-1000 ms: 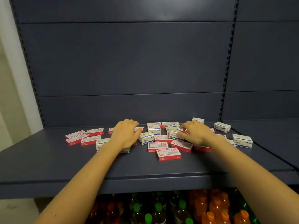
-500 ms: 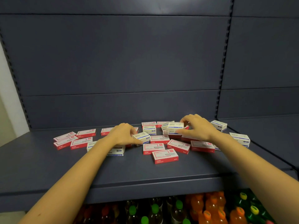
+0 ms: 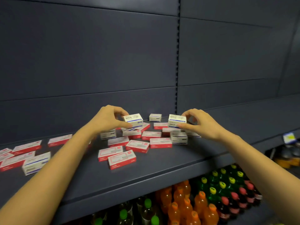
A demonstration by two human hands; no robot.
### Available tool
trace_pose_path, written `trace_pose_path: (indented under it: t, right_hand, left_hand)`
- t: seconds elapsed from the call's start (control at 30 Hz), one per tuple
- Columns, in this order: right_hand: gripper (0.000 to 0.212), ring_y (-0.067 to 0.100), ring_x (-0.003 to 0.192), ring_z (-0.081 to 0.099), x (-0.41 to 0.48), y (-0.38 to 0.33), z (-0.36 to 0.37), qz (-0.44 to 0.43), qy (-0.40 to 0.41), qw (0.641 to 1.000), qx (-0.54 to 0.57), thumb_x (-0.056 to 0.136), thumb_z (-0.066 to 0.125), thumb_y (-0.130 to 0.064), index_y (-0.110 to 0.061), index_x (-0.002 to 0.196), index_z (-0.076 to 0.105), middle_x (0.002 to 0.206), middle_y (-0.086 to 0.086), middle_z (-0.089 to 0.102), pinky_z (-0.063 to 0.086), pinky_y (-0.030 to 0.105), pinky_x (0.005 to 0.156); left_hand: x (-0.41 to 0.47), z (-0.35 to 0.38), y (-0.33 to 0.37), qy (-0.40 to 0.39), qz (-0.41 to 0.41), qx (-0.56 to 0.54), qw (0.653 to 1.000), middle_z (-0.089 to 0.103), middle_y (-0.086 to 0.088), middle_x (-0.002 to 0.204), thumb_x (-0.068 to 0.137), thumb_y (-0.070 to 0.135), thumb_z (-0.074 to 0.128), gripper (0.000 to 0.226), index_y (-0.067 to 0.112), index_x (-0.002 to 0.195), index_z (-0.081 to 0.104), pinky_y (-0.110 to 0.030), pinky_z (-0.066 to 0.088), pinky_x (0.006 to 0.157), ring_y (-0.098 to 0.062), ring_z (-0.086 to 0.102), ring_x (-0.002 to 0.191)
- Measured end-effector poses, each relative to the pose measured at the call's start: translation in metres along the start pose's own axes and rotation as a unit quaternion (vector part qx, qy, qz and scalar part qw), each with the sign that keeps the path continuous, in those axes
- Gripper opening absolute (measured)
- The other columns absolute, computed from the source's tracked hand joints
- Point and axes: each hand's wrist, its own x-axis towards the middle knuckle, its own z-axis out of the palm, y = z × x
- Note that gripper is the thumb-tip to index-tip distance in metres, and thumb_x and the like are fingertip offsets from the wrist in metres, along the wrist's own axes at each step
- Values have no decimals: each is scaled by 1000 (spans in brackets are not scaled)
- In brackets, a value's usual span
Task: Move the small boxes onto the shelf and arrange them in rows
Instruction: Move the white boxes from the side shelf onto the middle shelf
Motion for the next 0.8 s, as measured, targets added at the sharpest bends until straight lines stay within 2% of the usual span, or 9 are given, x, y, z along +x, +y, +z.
trace_pose_path:
  t: [0.1,0.23,0.33,0.43,0.53,0.63,0.8]
  right_hand:
    - [34,4,87,47,-18,30,-24,17,12,1000,-6,79,64,-49,-25,104,59,102,-11,59,36,17,68]
    - [32,8,90,47,-44,75,-60,45,21,999,-18,79,64,-48,-27,103,59,101,-13,58,37,21,73]
    - [31,5,87,46,-62,108,-91,56,15,998,-21,79,64,-48,-28,103,58,100,-15,57,35,16,69]
    - [29,3,85,46,-82,147,-128,66,9,997,-30,79,64,-48,-30,102,56,98,-19,55,35,16,67]
    - [29,1,84,47,-100,186,-162,76,12,996,-34,80,63,-47,-29,102,56,97,-19,55,35,17,66]
    - [29,-2,82,47,-112,224,-190,79,7,996,-42,81,64,-44,-26,102,58,97,-17,55,34,17,66]
    - [32,-1,80,49,-120,275,-221,84,-3,996,-30,82,65,-39,-20,107,59,104,-7,59,36,17,65]
  left_hand:
    - [14,32,35,-19,41,-19,999,66,8,93,70,28,77,28,23,95,66,-19,50,66,-7,62,80]
    - [31,76,86,-33,75,-32,996,70,9,95,68,29,79,28,22,93,70,-30,52,73,-14,64,80]
    - [42,107,123,-39,91,-45,994,69,13,88,67,31,79,23,28,87,68,-12,46,62,0,60,70]
    - [52,144,164,-44,99,-59,992,67,16,83,67,30,80,25,28,89,68,-6,44,58,0,59,68]
    - [62,181,205,-47,109,-59,991,66,17,84,67,31,80,27,27,91,69,-13,44,62,-4,59,70]
    - [71,216,240,-41,116,-68,990,64,21,82,66,32,80,25,28,89,69,-12,39,58,-3,54,67]
    - [90,262,283,-43,115,-65,990,65,16,88,67,32,79,28,23,93,70,-19,38,66,0,56,77]
